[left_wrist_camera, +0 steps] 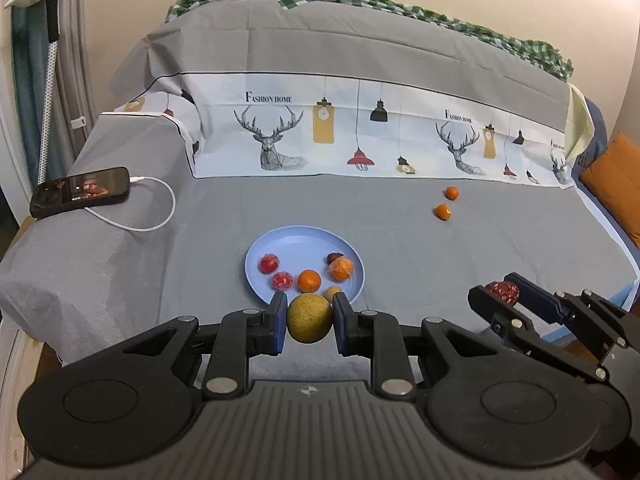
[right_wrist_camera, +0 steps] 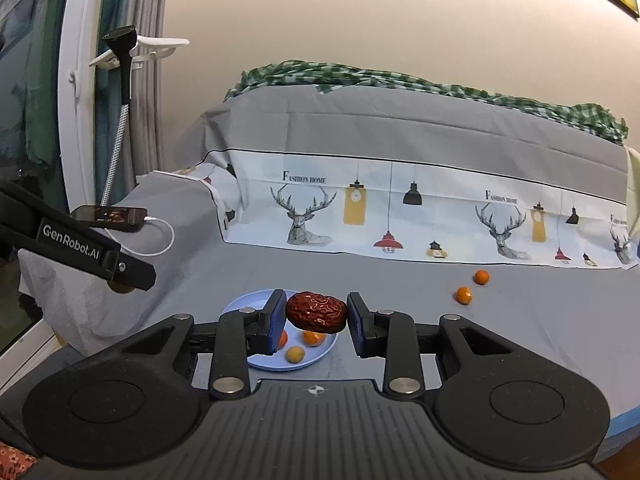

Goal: Organize fruits
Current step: 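Carry the yellow fruit and jujube in both tools over the plate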

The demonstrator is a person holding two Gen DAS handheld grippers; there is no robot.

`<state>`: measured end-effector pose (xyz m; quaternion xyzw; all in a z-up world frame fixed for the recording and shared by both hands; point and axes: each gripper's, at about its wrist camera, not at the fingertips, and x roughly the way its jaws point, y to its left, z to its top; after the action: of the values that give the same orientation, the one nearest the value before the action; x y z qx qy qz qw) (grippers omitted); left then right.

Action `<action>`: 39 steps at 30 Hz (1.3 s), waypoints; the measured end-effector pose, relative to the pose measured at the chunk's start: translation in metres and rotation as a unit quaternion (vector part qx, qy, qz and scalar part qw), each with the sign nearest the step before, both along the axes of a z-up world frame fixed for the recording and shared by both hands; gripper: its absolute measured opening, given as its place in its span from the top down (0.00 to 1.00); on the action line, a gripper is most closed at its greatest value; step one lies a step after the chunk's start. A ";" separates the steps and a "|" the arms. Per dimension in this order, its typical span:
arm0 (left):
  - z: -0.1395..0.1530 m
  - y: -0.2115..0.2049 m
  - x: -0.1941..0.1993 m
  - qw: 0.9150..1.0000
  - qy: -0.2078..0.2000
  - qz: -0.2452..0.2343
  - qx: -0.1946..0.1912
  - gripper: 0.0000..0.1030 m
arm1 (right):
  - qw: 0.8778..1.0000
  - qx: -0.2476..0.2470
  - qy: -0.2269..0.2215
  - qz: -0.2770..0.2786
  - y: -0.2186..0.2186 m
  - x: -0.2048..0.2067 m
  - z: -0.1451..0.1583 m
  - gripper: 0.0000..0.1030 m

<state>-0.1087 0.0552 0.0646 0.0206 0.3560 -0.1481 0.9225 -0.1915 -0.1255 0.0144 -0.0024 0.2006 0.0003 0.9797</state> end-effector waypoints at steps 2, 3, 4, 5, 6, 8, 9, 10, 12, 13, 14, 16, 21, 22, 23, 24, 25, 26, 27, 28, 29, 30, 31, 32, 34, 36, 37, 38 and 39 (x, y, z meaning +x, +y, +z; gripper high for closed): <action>0.001 0.003 0.002 1.000 -0.001 0.002 -0.003 0.75 | 1.000 -0.006 0.001 0.003 0.003 0.001 0.000 0.67; 0.001 0.003 0.003 1.000 0.000 0.002 -0.005 0.75 | 1.000 -0.008 0.001 0.003 0.005 0.002 0.000 0.67; 0.000 0.004 0.003 1.000 0.000 0.002 -0.006 0.75 | 1.000 -0.010 0.002 0.003 0.005 0.002 0.000 0.67; 0.000 0.004 0.004 1.000 0.001 0.002 -0.007 0.75 | 1.000 -0.012 0.002 0.002 0.006 0.002 0.000 0.67; -0.002 0.003 0.005 1.000 0.003 0.001 -0.007 0.75 | 1.000 -0.013 0.003 0.001 0.006 0.002 -0.001 0.67; -0.004 0.004 0.006 1.000 0.007 -0.001 -0.009 0.75 | 1.000 -0.013 0.007 -0.002 0.006 0.004 -0.002 0.67; -0.006 0.004 0.007 1.000 0.009 -0.001 -0.009 0.75 | 1.000 -0.013 0.010 -0.003 0.006 0.005 -0.003 0.67; -0.007 0.005 0.008 1.000 0.010 0.000 -0.009 0.75 | 1.000 -0.013 0.012 -0.004 0.006 0.006 -0.003 0.67; -0.009 0.007 0.011 1.000 0.014 0.004 -0.007 0.75 | 1.000 -0.013 0.014 -0.003 0.007 0.007 -0.005 0.67; -0.010 0.008 0.013 1.000 0.016 0.006 -0.007 0.75 | 1.000 -0.014 0.015 -0.001 0.008 0.008 -0.005 0.67; -0.011 0.010 0.014 1.000 0.018 0.009 -0.006 0.75 | 1.000 -0.015 0.016 0.001 0.009 0.009 -0.006 0.67; -0.012 0.013 0.017 1.000 0.019 0.016 -0.004 0.75 | 1.000 -0.018 0.017 0.005 0.011 0.010 -0.007 0.67; -0.021 0.023 0.033 0.999 0.036 0.028 0.005 0.75 | 0.999 -0.026 0.027 0.023 0.017 0.020 -0.011 0.67; -0.023 0.024 0.037 0.999 0.039 0.028 0.006 0.75 | 0.999 -0.028 0.030 0.027 0.019 0.024 -0.013 0.67; -0.025 0.025 0.041 0.999 0.041 0.029 0.009 0.75 | 0.999 -0.030 0.032 0.030 0.020 0.027 -0.014 0.67; -0.027 0.025 0.046 0.999 0.043 0.029 0.011 0.75 | 0.998 -0.032 0.035 0.033 0.021 0.031 -0.016 0.67; -0.029 0.024 0.051 0.999 0.045 0.029 0.014 0.75 | 0.998 -0.033 0.039 0.035 0.022 0.035 -0.017 0.67; -0.031 0.024 0.058 0.998 0.048 0.030 0.017 0.75 | 0.998 -0.034 0.044 0.036 0.022 0.041 -0.019 0.67; -0.034 0.024 0.065 0.998 0.052 0.030 0.018 0.75 | 0.998 -0.034 0.049 0.038 0.022 0.046 -0.021 0.67; -0.036 0.023 0.072 0.998 0.056 0.030 0.018 0.75 | 0.997 -0.034 0.055 0.038 0.022 0.053 -0.024 0.67; -0.038 0.022 0.080 0.998 0.060 0.030 0.020 0.75 | 0.997 -0.033 0.061 0.039 0.022 0.060 -0.026 0.67; -0.040 0.020 0.090 0.997 0.062 0.028 0.022 0.75 | 0.996 -0.032 0.066 0.040 0.022 0.067 -0.028 0.67; -0.042 0.018 0.099 0.997 0.063 0.028 0.025 0.75 | 0.996 -0.032 0.070 0.041 0.022 0.075 -0.030 0.67; -0.045 0.015 0.107 0.997 0.065 0.028 0.029 0.75 | 0.996 -0.032 0.074 0.042 0.022 0.082 -0.033 0.67; -0.051 0.009 0.125 0.996 0.070 0.027 0.036 0.75 | 0.995 -0.031 0.083 0.044 0.022 0.099 -0.039 0.67; -0.058 0.003 0.146 0.996 0.079 0.029 0.042 0.75 | 0.995 -0.031 0.087 0.049 0.022 0.115 -0.044 0.67; -0.063 0.000 0.158 0.995 0.085 0.032 0.045 0.75 | 0.994 -0.035 0.089 0.051 0.023 0.123 -0.048 0.67; -0.067 -0.002 0.167 0.994 0.090 0.034 0.047 0.75 | 0.994 -0.039 0.092 0.053 0.023 0.132 -0.052 0.67; -0.071 -0.004 0.177 0.994 0.094 0.034 0.047 0.75 | 0.993 -0.040 0.095 0.055 0.022 0.141 -0.056 0.67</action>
<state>0.0681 0.0513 -0.0061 0.0377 0.4486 -0.1012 0.8872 -0.0501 -0.1031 -0.0420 -0.0528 0.2919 0.0459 0.9539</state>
